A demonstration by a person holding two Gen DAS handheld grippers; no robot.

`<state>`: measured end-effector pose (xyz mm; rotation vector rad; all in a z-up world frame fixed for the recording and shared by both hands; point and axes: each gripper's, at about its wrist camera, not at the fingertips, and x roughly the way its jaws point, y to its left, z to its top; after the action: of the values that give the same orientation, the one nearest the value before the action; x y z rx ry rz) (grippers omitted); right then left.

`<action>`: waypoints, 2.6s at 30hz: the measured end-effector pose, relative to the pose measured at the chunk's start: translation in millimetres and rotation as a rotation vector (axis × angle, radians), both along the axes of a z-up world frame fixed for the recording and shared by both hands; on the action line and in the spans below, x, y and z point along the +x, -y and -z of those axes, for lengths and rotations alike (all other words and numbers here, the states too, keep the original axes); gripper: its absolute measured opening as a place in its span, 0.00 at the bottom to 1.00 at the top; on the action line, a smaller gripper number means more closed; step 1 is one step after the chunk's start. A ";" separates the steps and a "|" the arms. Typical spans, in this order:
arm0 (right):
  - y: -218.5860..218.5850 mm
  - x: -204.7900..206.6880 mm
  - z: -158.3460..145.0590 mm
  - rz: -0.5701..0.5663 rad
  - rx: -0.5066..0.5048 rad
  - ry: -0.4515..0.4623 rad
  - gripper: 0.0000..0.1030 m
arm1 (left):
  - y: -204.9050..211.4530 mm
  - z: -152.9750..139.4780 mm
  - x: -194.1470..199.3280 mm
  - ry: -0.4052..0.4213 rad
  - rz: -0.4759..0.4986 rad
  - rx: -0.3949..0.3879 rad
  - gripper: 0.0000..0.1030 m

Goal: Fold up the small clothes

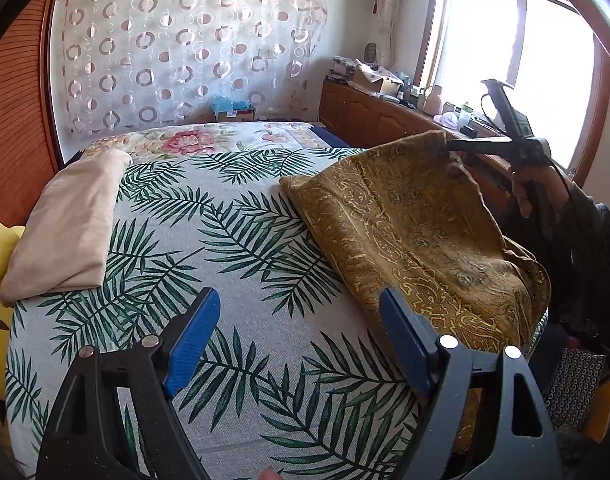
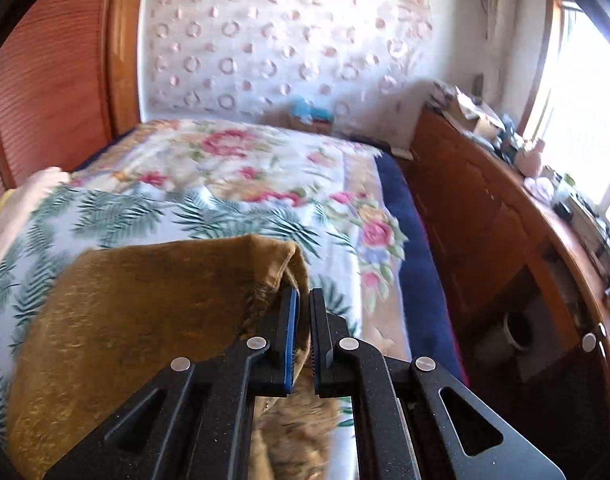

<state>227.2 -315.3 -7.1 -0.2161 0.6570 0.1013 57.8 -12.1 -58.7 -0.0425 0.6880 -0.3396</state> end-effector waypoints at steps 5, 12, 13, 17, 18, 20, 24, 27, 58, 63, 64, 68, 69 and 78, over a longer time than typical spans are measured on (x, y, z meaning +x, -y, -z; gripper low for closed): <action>-0.5 -8.1 7.2 0.012 0.024 -0.004 0.18 | 2.5 1.6 0.6 -0.007 0.003 0.001 0.80; 4.1 -48.8 25.2 -0.080 0.038 -0.074 0.38 | 10.1 1.7 0.0 -0.009 0.015 0.003 0.80; 5.3 -53.3 30.8 -0.088 0.039 -0.091 0.38 | 11.7 1.6 0.1 -0.010 0.018 0.004 0.80; 15.4 -59.7 51.4 -0.099 0.056 -0.160 0.38 | 16.1 3.1 0.4 -0.015 0.025 0.009 0.80; 16.9 -62.6 53.4 -0.108 0.062 -0.165 0.38 | 17.3 3.7 0.8 -0.017 0.026 0.009 0.80; 19.5 -68.7 56.0 -0.135 0.063 -0.163 0.36 | 19.8 5.0 1.3 -0.023 0.031 0.012 0.80; 23.3 -80.3 54.8 -0.189 0.066 -0.129 0.06 | 24.0 6.0 1.9 -0.027 0.041 0.018 0.80; 32.1 -91.1 48.1 -0.168 0.047 -0.081 0.04 | 26.2 5.0 2.5 -0.028 0.045 0.021 0.80; 44.8 -65.5 32.3 -0.101 0.071 -0.047 0.52 | 61.0 -10.6 85.1 -0.016 0.068 0.065 0.80; 42.9 -29.9 47.8 -0.127 0.067 -0.087 0.52 | 67.0 -7.3 113.0 -0.042 0.058 0.062 0.80; 42.8 -23.5 51.8 -0.133 0.067 -0.097 0.52 | 67.9 -5.7 118.1 -0.050 0.055 0.061 0.80; 46.3 -0.5 63.5 -0.158 0.094 -0.127 0.52 | 72.6 2.5 137.7 -0.082 0.048 0.078 0.80; 46.9 4.1 66.4 -0.160 0.099 -0.133 0.52 | 73.7 4.6 142.4 -0.090 0.048 0.081 0.80; 54.7 29.9 76.2 -0.159 0.139 -0.159 0.52 | 74.5 18.8 180.0 -0.150 0.028 0.090 0.80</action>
<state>257.1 -370.0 -83.3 -0.1262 0.7876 0.3184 237.8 -86.6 -77.5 0.0280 0.8527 -0.3345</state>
